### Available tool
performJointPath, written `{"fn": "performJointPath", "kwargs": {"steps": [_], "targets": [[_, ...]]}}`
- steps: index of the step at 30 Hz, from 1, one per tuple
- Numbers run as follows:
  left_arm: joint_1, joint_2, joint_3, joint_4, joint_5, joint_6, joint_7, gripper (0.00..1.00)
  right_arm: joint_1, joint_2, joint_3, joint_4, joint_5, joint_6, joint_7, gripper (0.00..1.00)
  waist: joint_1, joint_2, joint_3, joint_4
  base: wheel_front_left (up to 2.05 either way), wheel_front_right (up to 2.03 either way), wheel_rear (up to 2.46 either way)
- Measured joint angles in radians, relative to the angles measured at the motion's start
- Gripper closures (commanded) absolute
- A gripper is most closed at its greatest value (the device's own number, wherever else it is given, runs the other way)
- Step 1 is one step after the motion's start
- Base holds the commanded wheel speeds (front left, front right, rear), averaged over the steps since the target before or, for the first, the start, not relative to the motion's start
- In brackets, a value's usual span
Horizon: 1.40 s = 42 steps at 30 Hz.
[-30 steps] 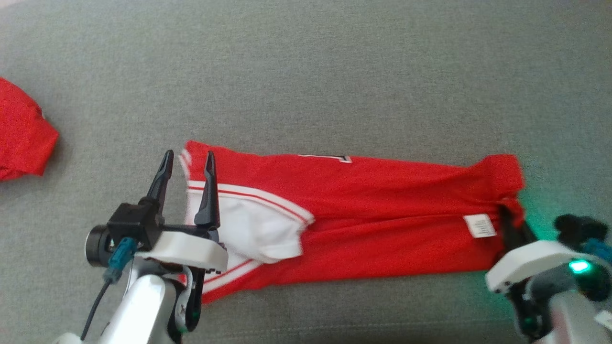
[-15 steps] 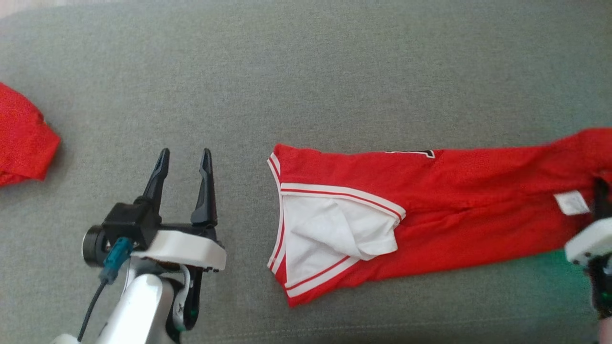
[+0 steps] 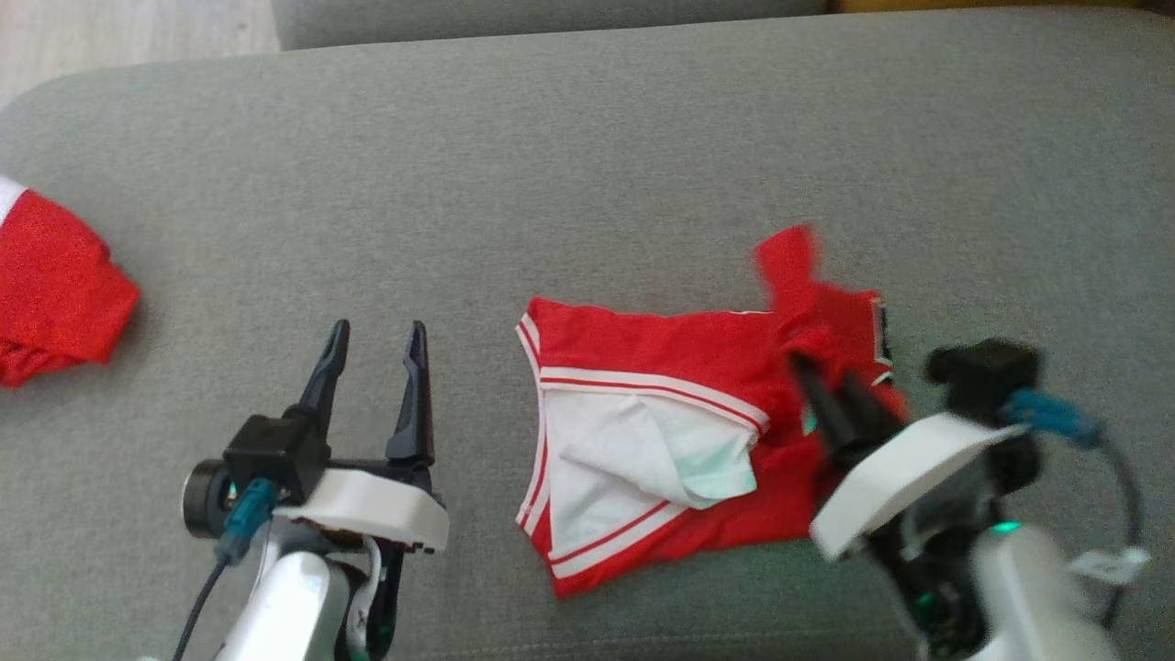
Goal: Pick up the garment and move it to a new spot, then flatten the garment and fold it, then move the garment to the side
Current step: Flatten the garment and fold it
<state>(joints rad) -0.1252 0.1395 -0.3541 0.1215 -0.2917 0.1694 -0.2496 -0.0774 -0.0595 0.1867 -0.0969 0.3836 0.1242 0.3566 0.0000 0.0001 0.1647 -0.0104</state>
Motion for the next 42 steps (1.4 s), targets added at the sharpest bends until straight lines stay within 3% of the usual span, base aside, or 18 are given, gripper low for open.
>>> {"fn": "performJointPath", "kwargs": {"steps": [10, 17, 18, 19, 26, 30, 35, 42], "targets": [[0.000, -0.011, -0.024, 0.021, 0.000, -0.012, 0.000, 0.00, -0.050, 0.003, 0.292, 0.257, 0.187, 0.000, -0.227, 1.00, 0.0000, 0.0000, -0.002, 0.056, 0.00, 0.00, 0.00], [-0.005, -0.012, -0.025, 0.025, 0.000, -0.012, 0.000, 0.00, -0.190, 0.002, 0.390, 0.444, 0.224, 0.000, -0.346, 0.98, 0.0000, 0.0000, 0.025, 0.091, 0.00, 0.00, 0.00], [-0.007, -0.013, -0.025, 0.025, 0.000, -0.012, 0.000, 0.00, -0.205, 0.001, 0.398, 0.468, 0.230, 0.000, -0.353, 0.55, 0.0000, 0.0000, 0.029, 0.094, 0.00, 0.00, 0.00], [-0.007, -0.013, -0.024, 0.025, 0.000, -0.012, 0.000, 0.00, -0.218, 0.000, 0.409, 0.486, 0.236, 0.000, -0.363, 0.00, 0.0000, 0.0000, 0.033, 0.096, 0.00, 0.00, 0.00], [-0.010, -0.013, -0.013, 0.025, 0.000, -0.011, 0.000, 0.00, -0.289, -0.005, 0.515, 0.483, 0.256, 0.000, -0.443, 0.00, 0.0000, 0.0000, 0.040, 0.084, 0.00, 0.00, 0.00], [-0.010, -0.012, 0.004, 0.022, 0.000, -0.009, 0.000, 0.00, -0.298, -0.005, 0.513, 0.426, 0.234, 0.000, -0.483, 0.00, 0.0000, 0.0000, 0.029, 0.071, 0.00, 0.00, 0.00], [-0.009, -0.008, 0.013, 0.012, 0.002, -0.002, 0.000, 0.00, -0.290, -0.005, 0.325, 0.346, 0.109, 0.000, -0.525, 0.00, 0.0000, 0.0000, 0.014, 0.055, 0.00, 0.00, 0.00], [-0.001, 0.007, 0.021, 0.003, 0.002, -0.001, 0.000, 0.00, -0.163, -0.039, 0.030, 0.234, -0.059, 0.000, -0.489, 0.00, 0.0000, 0.0000, 0.000, 0.036, 0.00, 0.00, 0.00]]}}
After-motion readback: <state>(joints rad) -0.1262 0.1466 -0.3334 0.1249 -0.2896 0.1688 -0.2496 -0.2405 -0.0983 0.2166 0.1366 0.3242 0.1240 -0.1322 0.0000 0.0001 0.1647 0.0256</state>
